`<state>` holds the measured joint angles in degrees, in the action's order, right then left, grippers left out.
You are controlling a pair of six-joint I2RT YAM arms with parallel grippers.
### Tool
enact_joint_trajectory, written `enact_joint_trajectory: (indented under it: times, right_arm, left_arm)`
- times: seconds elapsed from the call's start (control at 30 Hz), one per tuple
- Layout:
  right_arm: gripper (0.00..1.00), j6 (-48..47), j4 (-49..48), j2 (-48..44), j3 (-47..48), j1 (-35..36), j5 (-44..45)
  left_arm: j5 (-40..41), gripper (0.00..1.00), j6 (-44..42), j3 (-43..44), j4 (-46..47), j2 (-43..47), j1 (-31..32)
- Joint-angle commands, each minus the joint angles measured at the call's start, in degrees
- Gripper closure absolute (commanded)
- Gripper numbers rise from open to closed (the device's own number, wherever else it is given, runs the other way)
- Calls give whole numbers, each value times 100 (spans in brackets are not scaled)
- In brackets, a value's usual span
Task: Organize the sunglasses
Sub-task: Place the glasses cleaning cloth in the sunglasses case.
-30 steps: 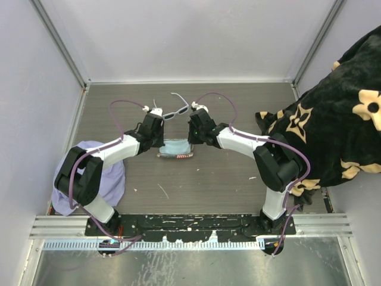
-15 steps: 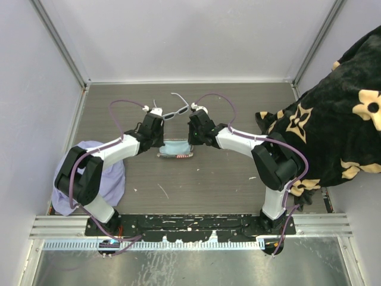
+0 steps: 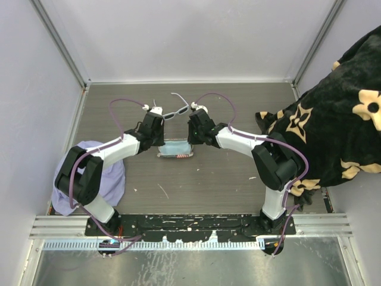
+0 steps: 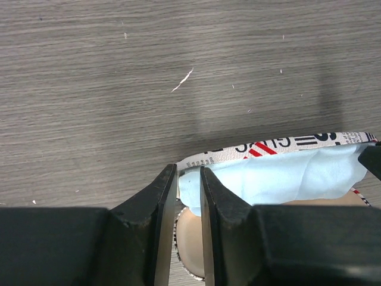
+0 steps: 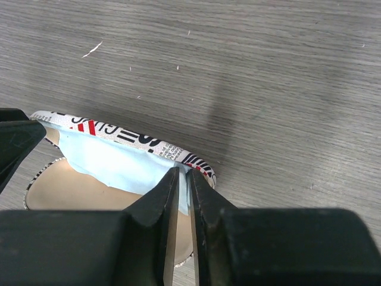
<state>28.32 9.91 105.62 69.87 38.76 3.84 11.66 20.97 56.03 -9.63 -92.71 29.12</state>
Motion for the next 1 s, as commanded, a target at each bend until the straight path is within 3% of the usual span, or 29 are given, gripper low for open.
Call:
enact_joint_trajectory:
  times: [0.0,0.23,0.43,0.6,0.8,0.97]
  right_arm:
    - [79,-101,-45,-216,221,-27,188]
    - [66,-180,72,-478,177,-25,373]
    - [61,-318,143,-799,94,-27,504]
    - [60,-632,279,-762,286,-33,540]
    - [61,-1091,625,-32,1165,-33,511]
    - [61,-1395,1013,687,2011,-33,452]
  left_arm:
    - [233,75,-59,186,204,64,-38]
    - [294,69,-19,135,119,319,-38]
    - [295,58,50,154,-106,702,-39]
    - [341,59,218,158,-558,1078,-38]
    - [1013,68,476,15,-1625,1559,-38]
    - [597,65,995,-613,-2064,2433,-38]
